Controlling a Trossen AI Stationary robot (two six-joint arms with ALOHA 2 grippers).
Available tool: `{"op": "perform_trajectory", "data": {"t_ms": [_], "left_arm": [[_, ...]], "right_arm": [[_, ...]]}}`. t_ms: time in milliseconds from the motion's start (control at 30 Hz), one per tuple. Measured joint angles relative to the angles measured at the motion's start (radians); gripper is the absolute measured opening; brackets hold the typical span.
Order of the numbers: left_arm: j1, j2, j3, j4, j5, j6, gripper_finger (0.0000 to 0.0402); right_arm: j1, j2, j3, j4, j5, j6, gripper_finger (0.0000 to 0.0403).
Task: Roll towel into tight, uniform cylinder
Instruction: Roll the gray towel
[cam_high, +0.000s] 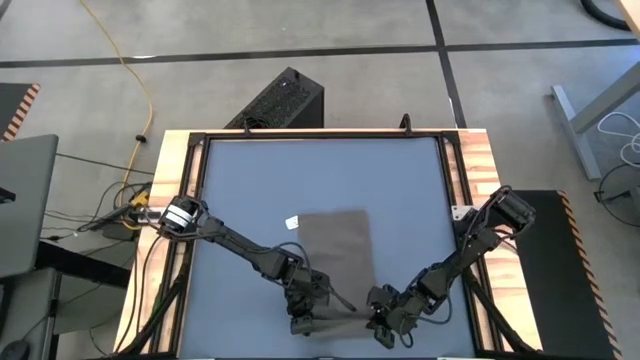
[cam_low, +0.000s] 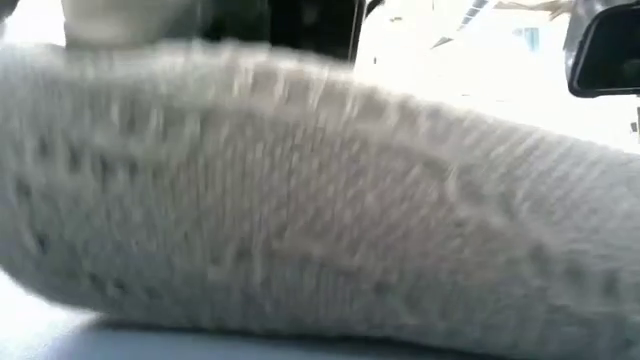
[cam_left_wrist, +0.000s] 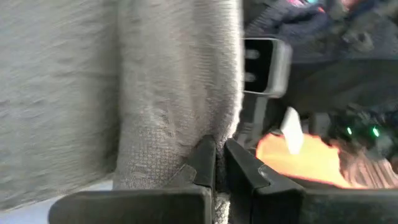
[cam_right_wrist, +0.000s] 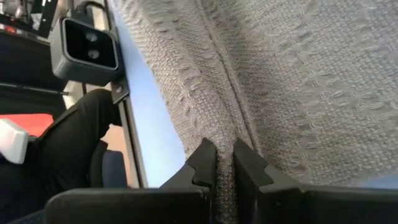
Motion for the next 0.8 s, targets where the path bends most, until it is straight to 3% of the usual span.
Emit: {"op": "perform_trajectory", "data": {"t_ms": [300, 400, 633, 800], "left_arm": [[-0.004, -0.017, -0.054, 0.001, -0.128, 0.023, 0.0036], [-0.004, -0.047, -0.054, -0.074, -0.174, 0.072, 0.0051], [-0.029, -0.182, -0.056, -0.345, -0.487, 0.181, 0.0058], [-0.082, -0.287, -0.056, -0.326, -0.694, 0.242, 0.0058]], "right_arm": [[-0.054, 0.032, 0.000, -0.005, -0.020, -0.018, 0.0048], [-0.078, 0.053, 0.000, 0.002, -0.059, -0.021, 0.0048], [-0.106, 0.058, 0.001, 0.012, -0.053, -0.018, 0.0048], [-0.121, 0.058, 0.001, 0.012, -0.057, -0.020, 0.0048]]}}
